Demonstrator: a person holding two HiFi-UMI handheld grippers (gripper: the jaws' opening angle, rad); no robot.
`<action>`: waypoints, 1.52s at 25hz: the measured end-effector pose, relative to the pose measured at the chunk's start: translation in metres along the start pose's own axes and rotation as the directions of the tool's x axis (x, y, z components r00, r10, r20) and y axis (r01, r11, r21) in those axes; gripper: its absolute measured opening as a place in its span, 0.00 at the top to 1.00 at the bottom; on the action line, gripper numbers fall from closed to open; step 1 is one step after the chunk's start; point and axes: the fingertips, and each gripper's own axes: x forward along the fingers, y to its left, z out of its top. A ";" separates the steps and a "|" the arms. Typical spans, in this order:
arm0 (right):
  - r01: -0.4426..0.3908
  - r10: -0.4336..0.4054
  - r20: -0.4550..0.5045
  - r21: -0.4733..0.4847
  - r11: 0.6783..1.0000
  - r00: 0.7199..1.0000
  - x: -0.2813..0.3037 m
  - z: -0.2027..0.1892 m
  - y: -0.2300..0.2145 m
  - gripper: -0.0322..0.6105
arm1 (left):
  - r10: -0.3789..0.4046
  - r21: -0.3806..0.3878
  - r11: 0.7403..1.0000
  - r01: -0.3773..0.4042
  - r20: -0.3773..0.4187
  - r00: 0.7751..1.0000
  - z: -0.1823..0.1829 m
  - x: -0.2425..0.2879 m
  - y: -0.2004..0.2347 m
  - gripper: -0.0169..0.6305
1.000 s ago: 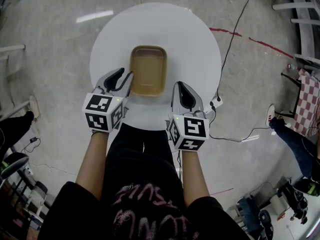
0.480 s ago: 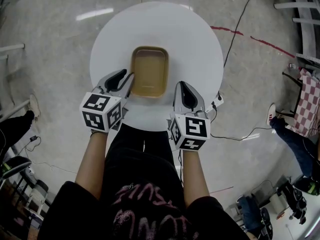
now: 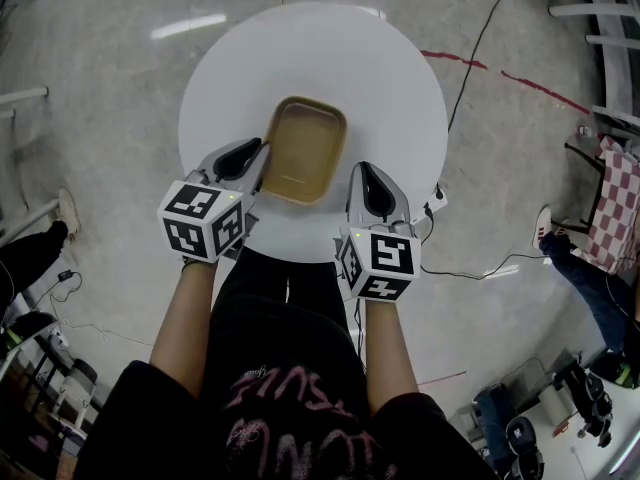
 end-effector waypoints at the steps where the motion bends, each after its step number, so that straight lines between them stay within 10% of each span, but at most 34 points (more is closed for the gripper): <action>1: 0.000 0.000 0.000 0.000 1.000 1.000 0.000 0.000 0.000 0.93 | 0.000 0.008 1.000 0.000 -0.002 1.000 0.001 0.001 -0.001 0.90; 38: 0.008 -0.008 0.139 -0.001 1.000 0.990 -0.066 0.028 0.002 0.94 | 0.037 0.126 0.990 -0.057 0.157 0.987 0.036 -0.054 -0.049 0.95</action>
